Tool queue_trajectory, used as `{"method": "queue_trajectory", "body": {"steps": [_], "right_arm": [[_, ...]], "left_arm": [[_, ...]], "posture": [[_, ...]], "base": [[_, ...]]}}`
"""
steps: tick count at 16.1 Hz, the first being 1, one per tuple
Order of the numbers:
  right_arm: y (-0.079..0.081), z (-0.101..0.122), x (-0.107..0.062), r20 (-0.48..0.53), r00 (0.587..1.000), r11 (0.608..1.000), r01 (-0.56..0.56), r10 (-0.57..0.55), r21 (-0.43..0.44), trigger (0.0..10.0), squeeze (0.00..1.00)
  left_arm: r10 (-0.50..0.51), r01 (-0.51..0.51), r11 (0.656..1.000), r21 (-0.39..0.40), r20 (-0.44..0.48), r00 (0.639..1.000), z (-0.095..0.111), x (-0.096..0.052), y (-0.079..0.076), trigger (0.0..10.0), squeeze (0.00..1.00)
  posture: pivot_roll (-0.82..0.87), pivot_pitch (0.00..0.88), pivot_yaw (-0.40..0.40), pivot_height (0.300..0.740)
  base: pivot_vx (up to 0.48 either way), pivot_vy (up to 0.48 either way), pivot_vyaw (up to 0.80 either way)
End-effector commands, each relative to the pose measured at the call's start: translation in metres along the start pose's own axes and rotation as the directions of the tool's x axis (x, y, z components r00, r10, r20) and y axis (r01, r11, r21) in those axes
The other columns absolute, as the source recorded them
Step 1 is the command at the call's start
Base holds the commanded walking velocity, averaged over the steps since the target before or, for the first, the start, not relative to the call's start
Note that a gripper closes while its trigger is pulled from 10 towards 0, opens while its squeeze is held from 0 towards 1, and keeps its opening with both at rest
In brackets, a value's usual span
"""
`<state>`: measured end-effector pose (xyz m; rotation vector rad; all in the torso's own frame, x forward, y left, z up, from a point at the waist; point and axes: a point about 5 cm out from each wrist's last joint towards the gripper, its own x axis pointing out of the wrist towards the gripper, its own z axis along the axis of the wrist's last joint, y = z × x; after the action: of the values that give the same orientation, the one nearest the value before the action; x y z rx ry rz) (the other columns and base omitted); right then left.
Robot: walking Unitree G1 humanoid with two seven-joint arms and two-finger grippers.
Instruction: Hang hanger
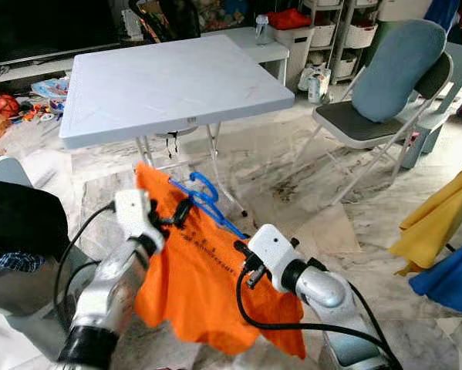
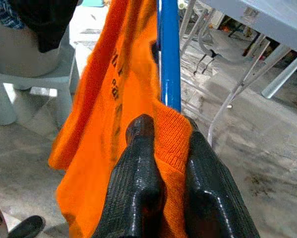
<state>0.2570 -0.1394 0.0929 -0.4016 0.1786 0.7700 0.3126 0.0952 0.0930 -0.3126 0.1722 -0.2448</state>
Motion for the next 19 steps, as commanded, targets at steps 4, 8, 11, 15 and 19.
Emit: {"method": "queue_trajectory", "body": {"steps": [4, 8, 11, 15, 19], "right_arm": [[0.012, 0.016, -0.005, 0.078, 0.987, 0.99, -0.141, 0.142, -0.011, 10.0, 0.0], [0.014, 0.005, -0.015, 0.009, 0.978, 0.978, -0.207, 0.207, -0.033, 10.0, 0.0], [-0.008, 0.0, -0.01, -0.047, 0.997, 0.996, -0.063, 0.061, -0.061, 10.0, 0.0], [-0.037, -0.005, -0.007, -0.106, 0.987, 0.991, 0.108, -0.117, -0.081, 10.0, 0.0], [-0.048, -0.006, -0.007, -0.124, 0.977, 0.982, 0.161, -0.172, -0.1, 10.0, 0.0]], "left_arm": [[-0.011, 0.011, 1.0, -0.003, 0.025, 1.0, 0.01, 0.01, -0.005, 10.0, 0.0], [0.03, -0.03, 0.999, 0.022, 0.019, 0.999, 0.011, 0.014, 0.005, 10.0, 0.0], [0.077, -0.077, 0.996, 0.053, 0.01, 0.997, 0.009, 0.01, 0.018, 10.0, 0.0], [0.139, -0.138, 0.986, 0.091, 0.003, 0.99, 0.007, 0.005, 0.035, 10.0, 0.0], [0.177, -0.175, 0.979, 0.108, -0.008, 0.984, 0.004, 0.003, 0.042, 10.0, 0.0]], "posture": [[-0.13, 0.0, 0.042, 0.74], [-0.14, 0.0, 0.049, 0.74], [-0.13, 0.0, 0.05, 0.74], [-0.12, 0.0, 0.039, 0.74], [-0.12, 0.0, 0.035, 0.74]], "base": [[0.0, 0.0, 0.0], [0.0, 0.0, 0.0], [0.0, 0.0, 0.0], [0.0, 0.0, 0.0], [0.0, 0.0, 0.0]]}}
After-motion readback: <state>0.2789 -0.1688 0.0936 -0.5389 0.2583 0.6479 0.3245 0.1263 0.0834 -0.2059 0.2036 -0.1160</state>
